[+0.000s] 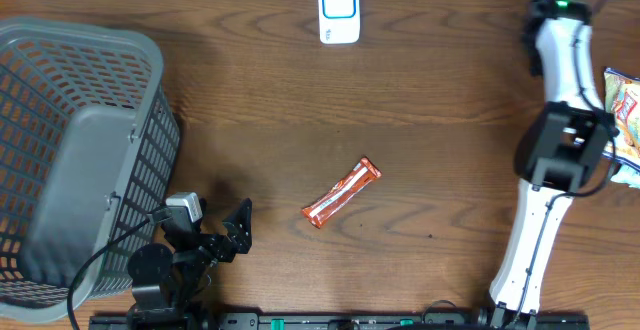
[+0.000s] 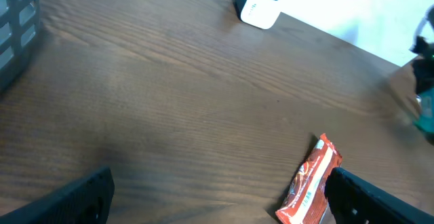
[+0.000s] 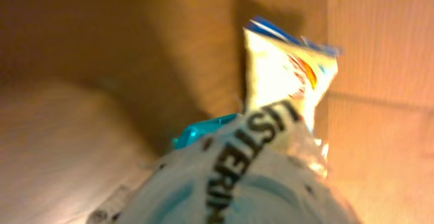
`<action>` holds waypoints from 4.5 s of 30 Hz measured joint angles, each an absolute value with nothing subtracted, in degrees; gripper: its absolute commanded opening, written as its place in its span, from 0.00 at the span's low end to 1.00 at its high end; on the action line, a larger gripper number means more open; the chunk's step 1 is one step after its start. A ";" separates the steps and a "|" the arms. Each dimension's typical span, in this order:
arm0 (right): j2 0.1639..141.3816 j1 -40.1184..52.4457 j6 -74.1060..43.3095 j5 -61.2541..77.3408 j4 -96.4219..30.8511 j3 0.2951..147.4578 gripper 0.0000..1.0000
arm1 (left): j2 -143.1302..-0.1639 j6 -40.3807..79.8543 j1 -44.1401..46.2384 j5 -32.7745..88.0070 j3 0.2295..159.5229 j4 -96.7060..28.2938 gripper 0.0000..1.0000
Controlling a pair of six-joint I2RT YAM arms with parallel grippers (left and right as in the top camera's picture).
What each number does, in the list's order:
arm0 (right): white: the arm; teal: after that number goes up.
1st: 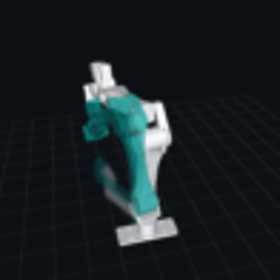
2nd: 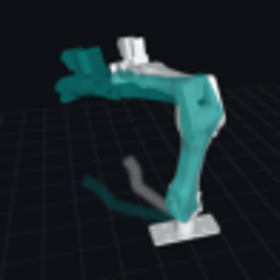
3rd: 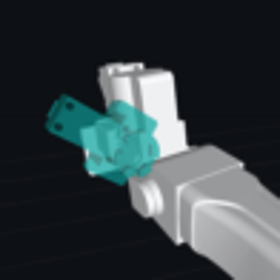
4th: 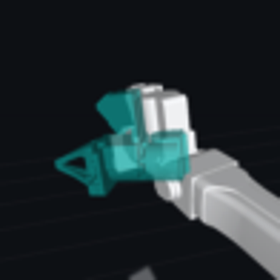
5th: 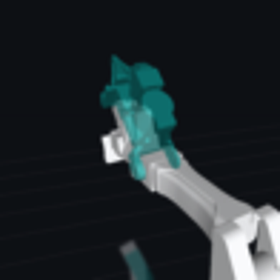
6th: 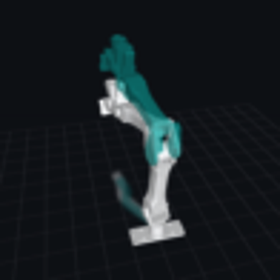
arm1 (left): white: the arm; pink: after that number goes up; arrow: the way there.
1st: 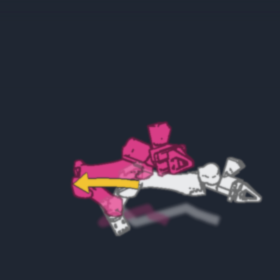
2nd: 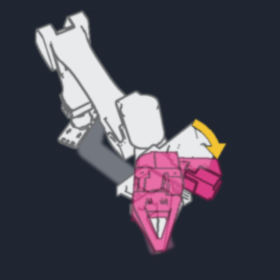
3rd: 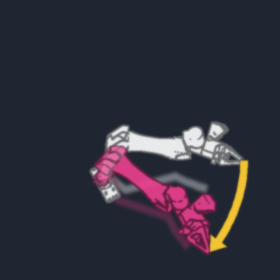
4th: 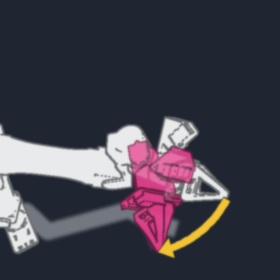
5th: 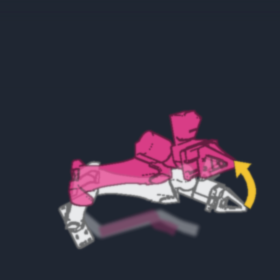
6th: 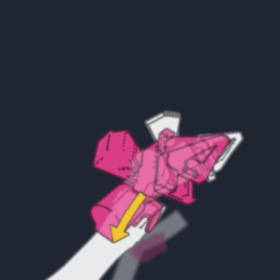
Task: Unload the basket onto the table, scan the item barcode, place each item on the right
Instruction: 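Swing the bottle right and set it down at the table edge, then reach the right gripper back to the red-orange candy bar, then grasp the candy bar end with the right gripper and lift it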
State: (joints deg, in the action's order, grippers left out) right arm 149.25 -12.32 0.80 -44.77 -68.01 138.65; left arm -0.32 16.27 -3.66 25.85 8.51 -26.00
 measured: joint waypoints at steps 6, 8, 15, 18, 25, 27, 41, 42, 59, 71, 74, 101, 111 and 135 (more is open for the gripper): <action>148.94 -17.50 -3.42 -34.65 -70.19 138.69 0.99 | -0.32 16.27 -3.66 25.85 8.51 -26.00 0.99; 148.68 -17.61 -4.47 -31.27 -70.35 138.69 0.99 | -0.32 16.27 -3.66 25.85 8.51 -26.00 0.99; 139.74 -15.88 -9.28 -19.73 -70.65 138.69 0.99 | -0.32 16.27 -3.66 25.85 8.51 -26.00 0.99; 131.68 -14.04 -10.90 -14.96 -70.72 138.67 0.99 | -0.32 16.27 -3.66 25.85 8.51 -26.00 0.99; 108.88 -4.05 -23.07 -9.54 -75.96 139.39 0.99 | -0.32 16.27 -3.66 25.85 8.51 -26.00 0.99; 104.25 -0.97 -27.73 -8.71 -78.61 139.92 0.99 | -0.32 16.27 -3.66 25.87 8.51 -26.00 0.99; 107.04 20.71 -41.82 -0.23 -94.43 137.84 0.99 | -0.32 16.27 -3.66 25.85 8.51 -26.00 0.99; 108.18 22.13 -41.89 0.38 -94.63 137.19 0.99 | -0.32 16.27 -3.66 25.85 8.51 -26.00 0.99; 133.58 39.22 -52.23 6.68 -96.77 128.79 0.70 | -0.32 16.27 -3.66 25.85 8.51 -26.00 0.99; 144.40 40.60 -57.10 8.05 -97.01 127.76 0.76 | -0.32 16.27 -3.66 25.85 8.51 -26.00 0.99; 145.12 40.62 -59.35 6.26 -96.42 125.21 0.75 | -0.32 16.27 -3.66 25.85 8.51 -26.00 0.99; 140.77 40.56 -70.91 14.55 -89.34 106.56 0.01 | -0.32 16.27 -3.66 25.85 8.51 -26.00 0.99; 141.25 37.52 -65.17 11.18 -85.71 113.97 0.01 | -0.32 16.27 -3.66 25.85 8.51 -26.00 0.99; 137.12 41.58 -19.68 -5.13 -75.48 115.33 0.26 | -0.32 16.27 -3.66 25.85 8.51 -25.98 0.99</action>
